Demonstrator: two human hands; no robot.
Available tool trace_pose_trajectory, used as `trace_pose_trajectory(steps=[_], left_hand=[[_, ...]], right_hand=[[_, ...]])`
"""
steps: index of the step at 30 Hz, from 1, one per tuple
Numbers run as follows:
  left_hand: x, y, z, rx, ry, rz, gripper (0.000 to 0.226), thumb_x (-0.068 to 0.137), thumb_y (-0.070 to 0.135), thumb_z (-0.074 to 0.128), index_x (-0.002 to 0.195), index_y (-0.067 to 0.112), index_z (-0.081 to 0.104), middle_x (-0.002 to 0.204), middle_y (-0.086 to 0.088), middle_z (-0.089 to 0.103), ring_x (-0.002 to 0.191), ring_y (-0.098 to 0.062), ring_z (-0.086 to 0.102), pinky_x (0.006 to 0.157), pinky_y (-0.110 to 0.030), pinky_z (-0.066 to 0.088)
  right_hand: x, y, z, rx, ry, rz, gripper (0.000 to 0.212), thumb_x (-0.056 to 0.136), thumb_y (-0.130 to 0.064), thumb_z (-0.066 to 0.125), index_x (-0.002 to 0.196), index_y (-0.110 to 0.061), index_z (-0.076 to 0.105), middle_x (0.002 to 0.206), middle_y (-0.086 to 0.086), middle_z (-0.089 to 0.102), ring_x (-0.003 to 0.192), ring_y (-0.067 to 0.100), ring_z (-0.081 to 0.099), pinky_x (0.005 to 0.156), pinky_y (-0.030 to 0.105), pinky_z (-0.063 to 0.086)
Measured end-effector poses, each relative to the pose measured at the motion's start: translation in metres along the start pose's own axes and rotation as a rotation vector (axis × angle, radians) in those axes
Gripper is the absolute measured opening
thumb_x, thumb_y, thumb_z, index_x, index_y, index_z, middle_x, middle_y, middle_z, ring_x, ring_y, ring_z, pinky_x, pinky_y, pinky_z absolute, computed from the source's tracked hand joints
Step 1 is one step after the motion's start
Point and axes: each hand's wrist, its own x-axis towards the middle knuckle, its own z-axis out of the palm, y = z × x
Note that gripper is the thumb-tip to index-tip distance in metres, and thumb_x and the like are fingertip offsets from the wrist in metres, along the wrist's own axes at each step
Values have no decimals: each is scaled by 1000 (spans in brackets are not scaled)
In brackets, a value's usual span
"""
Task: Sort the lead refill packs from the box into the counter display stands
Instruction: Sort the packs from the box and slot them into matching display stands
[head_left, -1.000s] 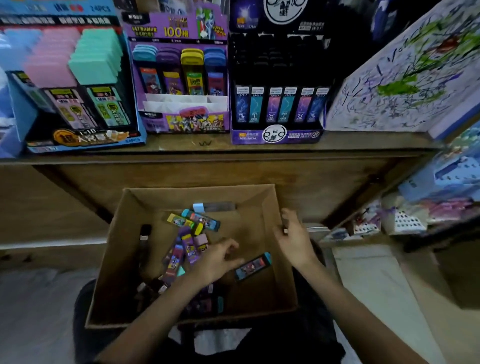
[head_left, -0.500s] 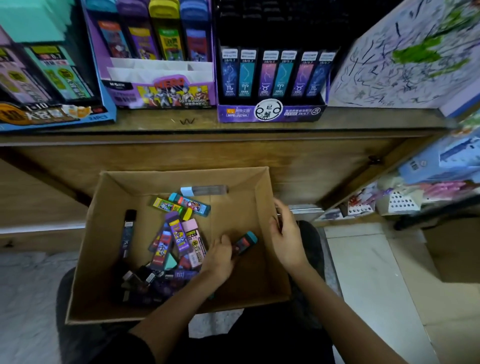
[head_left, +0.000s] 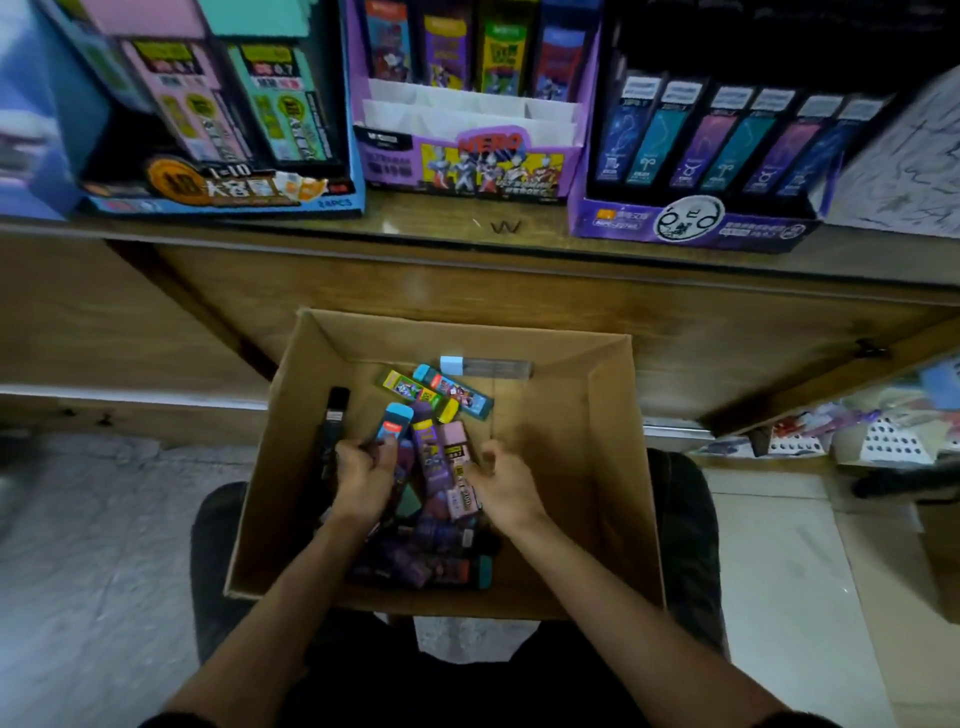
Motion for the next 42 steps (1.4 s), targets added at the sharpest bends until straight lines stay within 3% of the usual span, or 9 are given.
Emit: trace_pose_trajectory(steps=[3, 8, 13, 20, 27, 31, 35, 38, 42], left_hand=[[6, -6, 1, 105, 12, -13, 38, 94, 18, 54, 119, -9, 41, 125, -31, 47, 120, -39, 47, 104, -43, 37], [6, -13, -2, 310, 29, -51, 38, 88, 22, 63, 114, -4, 53, 126, -30, 41, 121, -39, 39, 99, -29, 29], [5, -12, -4, 379, -9, -19, 49, 78, 27, 75, 114, 2, 54, 125, -22, 42, 119, -35, 41, 98, -32, 34], [1, -4, -3, 475, -90, -35, 84, 69, 29, 82, 134, 3, 36, 135, -22, 31, 119, -38, 44, 100, -38, 42], [-3, -5, -5, 308, -59, 3, 51, 75, 10, 76, 120, 1, 53, 120, -18, 60, 111, -30, 58, 89, -31, 48], [-9, 1, -6, 291, -125, 93, 30, 86, 11, 66, 113, 1, 62, 108, -16, 67, 99, -29, 63, 83, -31, 51], [-20, 17, -1, -67, -263, -16, 21, 93, 14, 55, 114, 10, 52, 105, -8, 64, 87, -16, 65, 68, -29, 55], [-29, 30, 10, -316, -264, -87, 24, 96, 10, 49, 120, 8, 45, 108, -10, 62, 92, -24, 64, 79, -43, 54], [-43, 48, 15, -565, -247, -45, 16, 91, 22, 57, 102, 12, 50, 94, -8, 67, 78, -20, 69, 69, -38, 56]], right_hand=[[7, -8, 25, 50, 59, 41, 36, 92, -34, 56, 121, -12, 53, 118, 9, 62, 108, 26, 59, 90, 38, 48], [16, -17, 43, -235, 234, 51, 54, 85, -44, 60, 128, -17, 42, 120, 9, 56, 109, 29, 54, 90, 40, 46], [25, -19, 42, 99, 81, 141, 28, 86, -28, 65, 108, -15, 54, 103, 5, 66, 94, 23, 62, 73, 28, 46], [25, -4, 27, 405, 53, 250, 21, 77, -2, 71, 90, -14, 59, 103, 13, 66, 86, 22, 61, 80, 36, 52], [16, 5, 11, 596, 94, 313, 23, 79, 4, 68, 87, -16, 60, 91, 7, 65, 66, 11, 61, 53, 22, 47], [7, 4, 3, 679, 92, 290, 26, 78, 6, 68, 82, -19, 61, 89, 5, 67, 72, 13, 64, 60, 25, 52], [-4, -6, -8, 888, -23, 203, 27, 80, 5, 66, 97, -15, 64, 96, 7, 70, 86, 20, 69, 72, 32, 56], [-10, -20, -15, 1016, -33, 86, 30, 84, 7, 60, 112, -3, 59, 103, 11, 69, 86, 18, 70, 70, 31, 58], [-21, -39, -25, 1098, -5, 6, 31, 87, 7, 55, 117, 2, 56, 109, 17, 64, 94, 23, 65, 78, 31, 57]])
